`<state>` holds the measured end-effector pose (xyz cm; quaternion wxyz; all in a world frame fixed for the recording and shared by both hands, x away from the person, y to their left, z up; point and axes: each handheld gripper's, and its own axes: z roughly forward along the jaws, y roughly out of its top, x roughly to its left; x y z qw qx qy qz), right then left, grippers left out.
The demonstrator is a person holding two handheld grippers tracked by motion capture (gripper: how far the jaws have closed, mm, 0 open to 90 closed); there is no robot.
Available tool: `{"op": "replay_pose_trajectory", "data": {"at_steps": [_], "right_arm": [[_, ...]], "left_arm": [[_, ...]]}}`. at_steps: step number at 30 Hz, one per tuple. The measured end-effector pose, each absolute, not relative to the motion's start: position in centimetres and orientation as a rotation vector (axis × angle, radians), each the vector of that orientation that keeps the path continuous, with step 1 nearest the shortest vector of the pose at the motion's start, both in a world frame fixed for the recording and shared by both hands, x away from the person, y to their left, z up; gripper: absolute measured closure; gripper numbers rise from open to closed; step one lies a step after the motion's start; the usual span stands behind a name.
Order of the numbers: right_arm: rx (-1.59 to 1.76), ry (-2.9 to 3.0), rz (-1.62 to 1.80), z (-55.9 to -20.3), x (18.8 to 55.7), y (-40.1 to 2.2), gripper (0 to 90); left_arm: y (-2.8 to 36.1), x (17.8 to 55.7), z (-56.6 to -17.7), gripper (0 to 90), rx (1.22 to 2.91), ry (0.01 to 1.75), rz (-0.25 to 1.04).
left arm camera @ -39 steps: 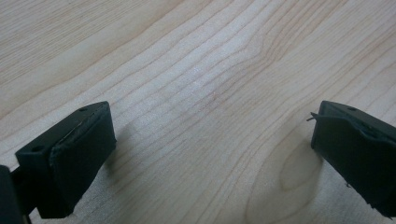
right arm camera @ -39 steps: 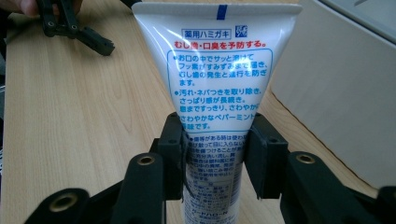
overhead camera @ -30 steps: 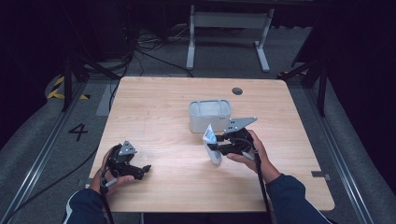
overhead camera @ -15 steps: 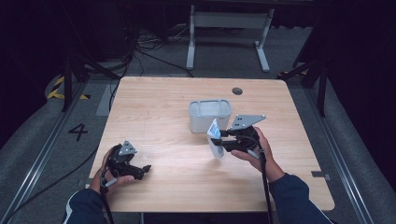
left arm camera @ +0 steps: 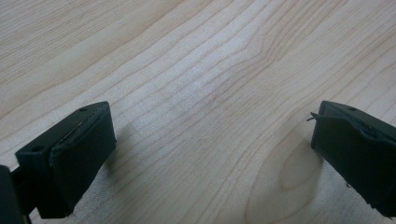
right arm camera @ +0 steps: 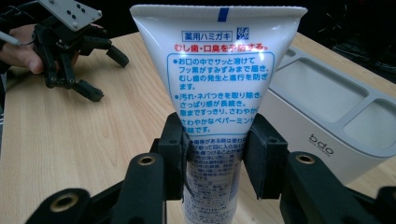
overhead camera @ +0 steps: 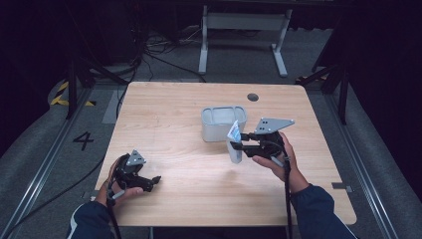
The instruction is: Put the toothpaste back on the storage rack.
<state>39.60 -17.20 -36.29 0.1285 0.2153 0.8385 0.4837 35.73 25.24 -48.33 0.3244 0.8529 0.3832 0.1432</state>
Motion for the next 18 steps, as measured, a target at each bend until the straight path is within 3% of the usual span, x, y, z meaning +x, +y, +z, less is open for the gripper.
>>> {"op": "replay_pose_trajectory", "data": {"at_steps": [18], "right_arm": [[0.639, 2.352, 1.455, -34.7, 39.8, -18.0, 63.8]], "left_arm": [[25.2, 35.7, -48.3, 0.2, 2.237, 1.005, 0.375]]}}
